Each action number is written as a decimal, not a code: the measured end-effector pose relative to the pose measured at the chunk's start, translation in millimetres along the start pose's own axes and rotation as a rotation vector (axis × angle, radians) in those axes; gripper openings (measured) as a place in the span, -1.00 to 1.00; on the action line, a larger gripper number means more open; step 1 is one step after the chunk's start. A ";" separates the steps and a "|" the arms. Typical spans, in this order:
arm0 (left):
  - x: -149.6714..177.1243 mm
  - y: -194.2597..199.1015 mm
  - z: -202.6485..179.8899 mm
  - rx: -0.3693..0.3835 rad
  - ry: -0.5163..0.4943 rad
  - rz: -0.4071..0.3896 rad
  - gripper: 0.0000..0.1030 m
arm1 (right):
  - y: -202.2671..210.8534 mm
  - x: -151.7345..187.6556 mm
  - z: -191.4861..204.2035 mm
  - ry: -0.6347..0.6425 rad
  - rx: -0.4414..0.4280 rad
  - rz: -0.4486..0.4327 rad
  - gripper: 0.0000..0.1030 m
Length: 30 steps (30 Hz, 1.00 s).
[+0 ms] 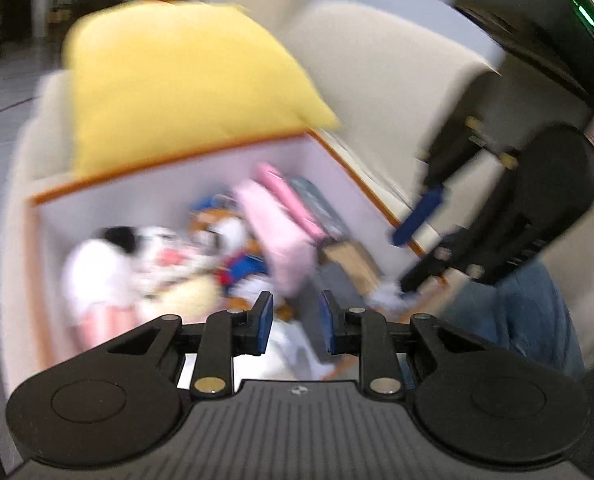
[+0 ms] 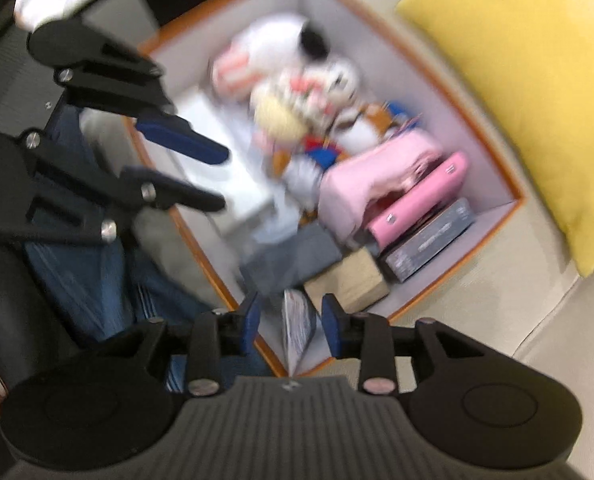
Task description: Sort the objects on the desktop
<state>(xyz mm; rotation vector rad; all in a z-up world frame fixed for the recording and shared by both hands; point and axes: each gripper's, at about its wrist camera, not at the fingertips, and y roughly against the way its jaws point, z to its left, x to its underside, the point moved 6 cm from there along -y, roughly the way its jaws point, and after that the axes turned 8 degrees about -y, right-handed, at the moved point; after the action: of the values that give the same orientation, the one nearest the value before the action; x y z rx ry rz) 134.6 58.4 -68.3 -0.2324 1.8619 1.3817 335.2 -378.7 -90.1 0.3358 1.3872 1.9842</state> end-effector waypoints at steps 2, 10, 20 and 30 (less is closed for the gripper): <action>-0.7 19.4 11.9 -0.077 0.058 -0.038 -0.46 | 15.6 1.8 -2.4 -0.067 -0.010 -0.093 -0.26; -4.2 68.5 16.9 -0.304 0.121 -0.140 -0.13 | 45.2 15.1 0.5 -0.274 0.086 -0.575 -0.11; 3.3 77.5 -11.3 -0.463 0.127 -0.244 0.57 | 31.5 40.5 17.5 -0.436 0.230 -0.908 0.06; 30.0 49.6 -11.5 -0.547 0.176 -0.192 0.65 | -3.0 57.0 12.4 -0.492 0.299 -0.918 0.22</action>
<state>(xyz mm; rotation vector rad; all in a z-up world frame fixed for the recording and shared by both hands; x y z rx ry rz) 80.8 76.5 -51.4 -0.8077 1.5082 1.7503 301.5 -331.5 -97.5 0.2308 1.1920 0.8768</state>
